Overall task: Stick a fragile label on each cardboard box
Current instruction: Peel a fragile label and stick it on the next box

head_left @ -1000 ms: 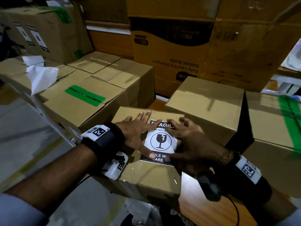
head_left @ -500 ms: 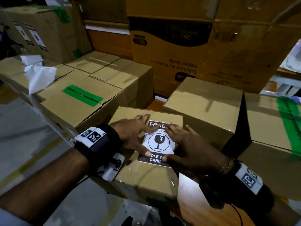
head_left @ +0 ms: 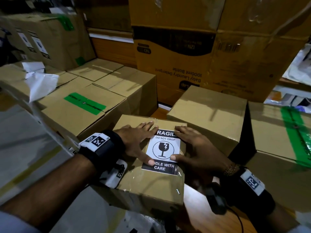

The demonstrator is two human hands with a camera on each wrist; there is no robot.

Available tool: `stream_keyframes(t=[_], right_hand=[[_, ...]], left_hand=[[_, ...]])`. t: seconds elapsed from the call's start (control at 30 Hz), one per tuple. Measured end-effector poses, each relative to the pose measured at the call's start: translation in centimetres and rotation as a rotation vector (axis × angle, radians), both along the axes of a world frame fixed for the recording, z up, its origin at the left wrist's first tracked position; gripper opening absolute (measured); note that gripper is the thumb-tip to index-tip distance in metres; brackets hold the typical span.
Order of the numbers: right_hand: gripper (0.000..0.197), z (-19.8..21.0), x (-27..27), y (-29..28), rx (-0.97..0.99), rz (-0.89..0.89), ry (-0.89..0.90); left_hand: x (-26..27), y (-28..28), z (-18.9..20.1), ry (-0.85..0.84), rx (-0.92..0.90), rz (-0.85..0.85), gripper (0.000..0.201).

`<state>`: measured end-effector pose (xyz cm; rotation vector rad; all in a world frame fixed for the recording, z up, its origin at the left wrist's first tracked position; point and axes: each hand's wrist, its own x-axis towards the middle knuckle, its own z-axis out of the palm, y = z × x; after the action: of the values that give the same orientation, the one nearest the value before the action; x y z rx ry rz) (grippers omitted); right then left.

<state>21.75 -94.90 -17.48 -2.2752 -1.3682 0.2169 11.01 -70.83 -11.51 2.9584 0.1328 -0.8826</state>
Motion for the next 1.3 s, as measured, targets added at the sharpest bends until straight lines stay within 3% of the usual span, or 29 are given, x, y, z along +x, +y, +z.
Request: stream_keyframes(t=[0.17, 0.37, 0.63, 0.8, 0.93, 1.07, 1.13, 1.23, 1.3], right_hand=[[0.104, -1.1, -0.3, 0.4, -0.007, -0.052, -0.008], [0.104, 0.5, -1.1, 1.1, -0.096, -0.085, -0.042], [0.066, 4.4, -0.8, 3.3, -0.254, 0.006, -0.283], [0.051, 7.5, -1.9, 5.3, -0.393, -0.001, -0.254], [0.045, 10.4, -2.6, 8.5, -0.562, 0.126, -0.251], [0.031, 12.9, -3.5, 12.4, -0.559, 0.283, -0.345], [0.025, 13.7, -3.5, 13.6, -0.520, 0.342, -0.387], [0.026, 14.4, -2.7, 14.5, -0.503, 0.426, -0.353], [0.041, 14.9, -1.7, 14.5, -0.502, 0.486, -0.358]], left_hand=[[0.1, -0.3, 0.0, 0.009, -0.007, 0.013, 0.130], [-0.1, -0.9, 0.5, 0.000, -0.020, 0.050, 0.129], [-1.2, -0.7, 0.6, -0.073, -0.100, 0.223, 0.131], [-3.3, -0.1, 0.9, -0.148, -0.105, 0.415, 0.108], [-4.6, 0.5, 1.5, -0.203, -0.080, 0.504, 0.097], [-4.9, 0.3, 2.0, -0.231, -0.062, 0.546, 0.089], [-4.7, 0.1, 2.2, -0.216, -0.040, 0.546, 0.073], [-4.2, -0.1, 2.5, -0.226, -0.046, 0.574, 0.047], [-4.0, 0.0, 2.4, -0.257, -0.055, 0.601, 0.036]])
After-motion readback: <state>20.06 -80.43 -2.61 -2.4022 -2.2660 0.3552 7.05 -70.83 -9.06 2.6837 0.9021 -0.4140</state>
